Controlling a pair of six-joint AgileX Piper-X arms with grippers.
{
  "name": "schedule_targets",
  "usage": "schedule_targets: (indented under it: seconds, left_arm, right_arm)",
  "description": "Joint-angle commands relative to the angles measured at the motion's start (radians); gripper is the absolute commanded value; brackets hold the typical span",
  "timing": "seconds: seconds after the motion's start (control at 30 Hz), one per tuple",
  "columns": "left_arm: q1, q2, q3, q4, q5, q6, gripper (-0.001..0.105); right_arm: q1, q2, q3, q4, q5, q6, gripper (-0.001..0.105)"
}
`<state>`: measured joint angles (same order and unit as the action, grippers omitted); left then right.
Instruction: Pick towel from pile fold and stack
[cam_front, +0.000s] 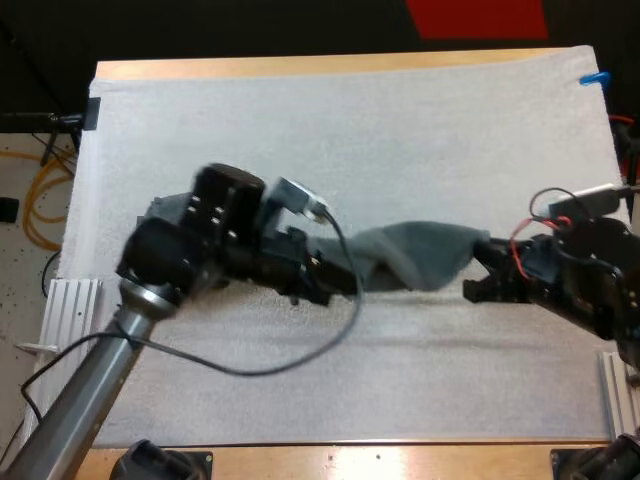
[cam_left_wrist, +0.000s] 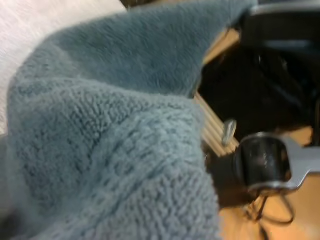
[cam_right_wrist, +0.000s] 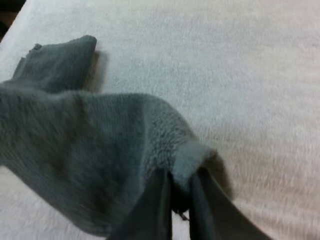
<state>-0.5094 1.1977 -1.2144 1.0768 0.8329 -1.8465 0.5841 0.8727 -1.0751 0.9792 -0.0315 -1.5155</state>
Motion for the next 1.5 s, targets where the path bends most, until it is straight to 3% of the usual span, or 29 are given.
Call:
schedule_targets:
  seconds: [0.0, 0.03, 0.17, 0.37, 0.67, 0.8, 0.9, 1.1, 1.23, 1.47]
  left_arm:
    - [-0.040, -0.020, -0.005, 0.003, -0.075, -0.023, 0.000]
    - [-0.064, -0.026, -0.005, 0.003, -0.110, -0.036, 0.000]
    - [-0.114, -0.041, 0.003, 0.003, -0.118, -0.068, 0.000]
    - [-0.147, -0.074, 0.095, -0.007, -0.165, -0.113, 0.000]
    - [-0.122, -0.068, 0.260, -0.247, -0.124, -0.179, 0.000]
    - [-0.042, 0.003, 0.288, -0.377, -0.126, -0.224, 0.000]
    - [0.021, 0.084, 0.290, -0.462, -0.115, -0.221, 0.000]
    - [0.151, 0.286, 0.290, -0.644, 0.029, -0.221, 0.000]
    - [0.218, 0.393, 0.290, -0.772, 0.076, -0.253, 0.000]
    - [0.290, 0.512, 0.290, -1.017, 0.155, -0.347, 0.000]
  right_arm:
    - [0.003, -0.022, -0.009, 0.050, -0.002, 0.013, 0.000]
    - [0.003, -0.034, -0.013, 0.085, -0.003, 0.020, 0.000]
    - [0.003, -0.062, -0.032, 0.188, -0.003, 0.024, 0.000]
    - [0.003, -0.071, -0.074, 0.321, -0.005, 0.024, 0.000]
    - [0.003, 0.042, -0.044, 0.330, 0.015, 0.025, 0.000]
    - [-0.002, 0.182, -0.027, 0.197, 0.113, 0.009, 0.000]
    - [-0.023, 0.295, -0.013, 0.042, 0.113, -0.020, 0.000]
    - [-0.106, 0.531, -0.012, -0.209, 0.112, -0.080, 0.000]
    - [-0.157, 0.656, -0.021, -0.373, 0.108, -0.098, 0.000]
    - [-0.197, 0.765, -0.034, -0.525, 0.109, -0.096, 0.000]
